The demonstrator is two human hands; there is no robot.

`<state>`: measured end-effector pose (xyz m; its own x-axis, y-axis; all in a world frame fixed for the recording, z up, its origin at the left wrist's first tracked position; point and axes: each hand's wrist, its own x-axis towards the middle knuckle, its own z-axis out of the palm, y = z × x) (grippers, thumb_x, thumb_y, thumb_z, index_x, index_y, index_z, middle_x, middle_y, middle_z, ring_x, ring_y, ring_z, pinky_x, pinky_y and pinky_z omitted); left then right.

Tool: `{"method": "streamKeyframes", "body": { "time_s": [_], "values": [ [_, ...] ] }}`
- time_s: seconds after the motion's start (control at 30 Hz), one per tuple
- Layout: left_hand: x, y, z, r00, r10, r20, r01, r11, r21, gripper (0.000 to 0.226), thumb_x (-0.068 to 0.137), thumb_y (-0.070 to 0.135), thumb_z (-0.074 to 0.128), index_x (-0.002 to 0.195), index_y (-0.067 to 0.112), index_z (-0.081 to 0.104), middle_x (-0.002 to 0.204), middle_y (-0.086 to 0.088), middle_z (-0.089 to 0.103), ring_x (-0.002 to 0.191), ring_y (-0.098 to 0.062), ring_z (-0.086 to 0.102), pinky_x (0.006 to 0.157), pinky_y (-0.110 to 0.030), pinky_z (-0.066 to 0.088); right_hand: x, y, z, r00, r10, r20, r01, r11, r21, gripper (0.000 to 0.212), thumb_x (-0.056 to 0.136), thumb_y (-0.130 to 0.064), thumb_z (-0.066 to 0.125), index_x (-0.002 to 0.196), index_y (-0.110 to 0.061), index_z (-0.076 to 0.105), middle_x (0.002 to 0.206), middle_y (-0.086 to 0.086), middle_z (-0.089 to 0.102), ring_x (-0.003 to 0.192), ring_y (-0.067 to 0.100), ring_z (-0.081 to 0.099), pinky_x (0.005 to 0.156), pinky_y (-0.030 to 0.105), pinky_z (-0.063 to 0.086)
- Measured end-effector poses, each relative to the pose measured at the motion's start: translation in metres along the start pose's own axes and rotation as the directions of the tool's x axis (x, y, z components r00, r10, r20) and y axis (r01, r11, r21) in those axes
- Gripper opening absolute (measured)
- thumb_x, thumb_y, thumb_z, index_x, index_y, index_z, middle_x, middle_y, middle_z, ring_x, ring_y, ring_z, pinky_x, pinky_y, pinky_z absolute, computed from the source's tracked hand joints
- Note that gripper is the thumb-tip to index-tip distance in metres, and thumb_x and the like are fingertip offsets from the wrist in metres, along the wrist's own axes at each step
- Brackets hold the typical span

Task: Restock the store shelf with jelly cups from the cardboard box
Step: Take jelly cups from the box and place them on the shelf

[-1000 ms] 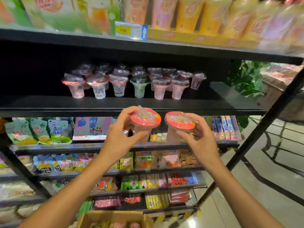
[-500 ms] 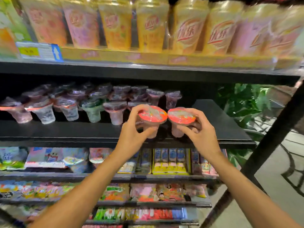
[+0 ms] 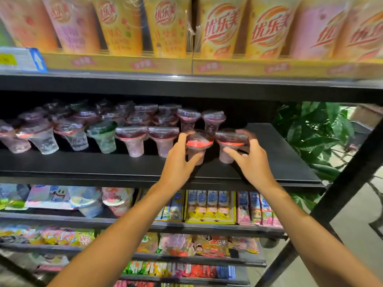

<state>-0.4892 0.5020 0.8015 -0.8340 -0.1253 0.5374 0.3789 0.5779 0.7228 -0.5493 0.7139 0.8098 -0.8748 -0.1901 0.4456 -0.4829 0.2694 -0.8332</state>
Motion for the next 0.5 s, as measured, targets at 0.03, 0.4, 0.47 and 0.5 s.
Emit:
{"method": "streamKeyframes", "body": {
  "time_s": [0.03, 0.4, 0.47, 0.5],
  "values": [
    [0.001, -0.001, 0.001, 1.000, 0.004, 0.007, -0.004, 0.999, 0.045, 0.046, 0.094, 0.019, 0.070, 0.131, 0.025, 0.042, 0.115, 0.009, 0.068, 0.108, -0.001, 0.063, 0.093, -0.030, 0.054, 0.001, 0.003, 0.000, 1.000, 0.008, 0.010, -0.008, 1.000, -0.021, 0.055, 0.088, -0.023, 0.078, 0.132, -0.036, 0.047, 0.116, -0.024, 0.062, 0.109, -0.008, 0.061, 0.088, 0.012, 0.051],
    [0.032, 0.002, 0.025, 0.968, -0.250, -0.011, 0.226, 0.859, 0.459, 0.016, 0.103, 0.016, 0.053, 0.109, 0.001, 0.052, 0.084, -0.013, 0.052, 0.085, -0.037, 0.062, 0.062, -0.030, 0.037, 0.037, 0.027, 0.002, 0.998, 0.041, 0.043, -0.030, 0.972, -0.232, 0.064, 0.091, -0.011, 0.069, 0.144, -0.030, 0.040, 0.121, 0.000, 0.065, 0.108, 0.019, 0.066, 0.087, 0.034, 0.054],
    [0.037, 0.002, 0.029, 0.959, -0.284, 0.008, 0.238, 0.817, 0.526, 0.025, 0.103, 0.016, 0.052, 0.119, -0.004, 0.055, 0.097, -0.020, 0.062, 0.092, -0.037, 0.064, 0.067, -0.032, 0.038, 0.040, 0.028, 0.004, 0.998, -0.002, 0.062, 0.014, 0.982, -0.188, 0.071, 0.090, -0.012, 0.071, 0.141, -0.042, 0.033, 0.127, -0.003, 0.057, 0.111, 0.018, 0.064, 0.092, 0.041, 0.056],
    [0.039, 0.002, 0.030, 0.955, -0.296, 0.013, 0.239, 0.795, 0.557, 0.029, 0.103, 0.016, 0.052, 0.123, -0.005, 0.055, 0.103, -0.022, 0.064, 0.094, -0.037, 0.064, 0.068, -0.031, 0.039, 0.042, 0.029, 0.005, 0.998, -0.007, 0.069, 0.020, 0.983, -0.183, 0.072, 0.088, -0.014, 0.073, 0.140, -0.043, 0.033, 0.130, -0.001, 0.055, 0.112, 0.019, 0.063, 0.094, 0.045, 0.056]
  ]
}}
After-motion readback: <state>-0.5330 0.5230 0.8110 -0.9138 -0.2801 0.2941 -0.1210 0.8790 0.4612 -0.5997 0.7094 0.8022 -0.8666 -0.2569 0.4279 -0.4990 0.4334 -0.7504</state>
